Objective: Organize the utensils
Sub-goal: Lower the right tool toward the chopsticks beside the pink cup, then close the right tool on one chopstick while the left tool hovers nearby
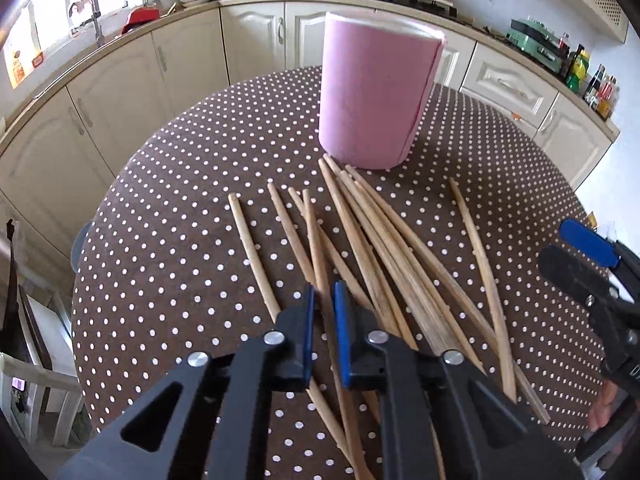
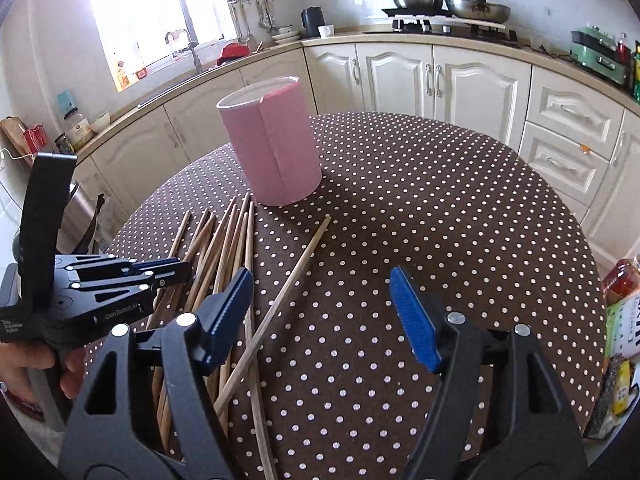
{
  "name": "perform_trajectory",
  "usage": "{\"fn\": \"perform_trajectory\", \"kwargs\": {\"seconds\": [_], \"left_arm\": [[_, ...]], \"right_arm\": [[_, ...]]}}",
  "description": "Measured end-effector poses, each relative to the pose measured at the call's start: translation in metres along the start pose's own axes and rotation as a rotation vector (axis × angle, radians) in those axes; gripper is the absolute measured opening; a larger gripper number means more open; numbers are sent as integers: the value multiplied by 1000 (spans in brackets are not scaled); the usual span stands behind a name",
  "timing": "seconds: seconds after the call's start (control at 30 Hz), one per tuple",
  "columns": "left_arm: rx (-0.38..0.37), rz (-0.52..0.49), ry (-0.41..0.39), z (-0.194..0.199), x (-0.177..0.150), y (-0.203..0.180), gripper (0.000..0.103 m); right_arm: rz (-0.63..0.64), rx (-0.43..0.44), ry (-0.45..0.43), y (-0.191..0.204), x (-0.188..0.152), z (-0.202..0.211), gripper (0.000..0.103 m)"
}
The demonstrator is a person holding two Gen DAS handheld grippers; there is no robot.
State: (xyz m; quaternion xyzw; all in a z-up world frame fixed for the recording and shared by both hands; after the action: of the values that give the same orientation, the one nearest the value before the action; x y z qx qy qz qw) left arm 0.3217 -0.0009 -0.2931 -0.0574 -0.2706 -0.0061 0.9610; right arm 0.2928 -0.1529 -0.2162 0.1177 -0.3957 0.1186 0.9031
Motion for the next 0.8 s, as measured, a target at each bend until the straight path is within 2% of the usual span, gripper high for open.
{"fn": "perform_trajectory", "kwargs": {"seconds": [0.23,0.33,0.47,0.6,0.7,0.8], "left_arm": [[-21,24,1,2,0,5,8],[-53,41,-9,11,0,11,7],[-82,49,-27,24,-2,11,7],[-114,59,-37,36,-2,10,7],[-120,60,-43,41,-4,13,7],[-131,64,-48,49,-4,16,7]], "right_arm": [[-2,14,37,-4,5,-11,70],[-11,18,54,-4,8,-18,70],[-15,1,85,-4,11,-28,54],[-26,22,153,1,12,-42,37],[-54,60,203,6,13,-53,36],[-42,52,248,10,15,-61,35]]}}
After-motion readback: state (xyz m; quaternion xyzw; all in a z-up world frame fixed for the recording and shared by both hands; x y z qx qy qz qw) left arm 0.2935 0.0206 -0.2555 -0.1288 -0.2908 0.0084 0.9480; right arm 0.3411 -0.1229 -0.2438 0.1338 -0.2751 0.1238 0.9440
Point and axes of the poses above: each gripper's, at about its wrist camera, not at the fingertips, and z roughly against the way its jaws point, y to its left, x to its top, the point moved 10 cm from there along -z, roughly the way its jaws point, and after that the axes turned 7 degrees about z, right-handed, at the moved point
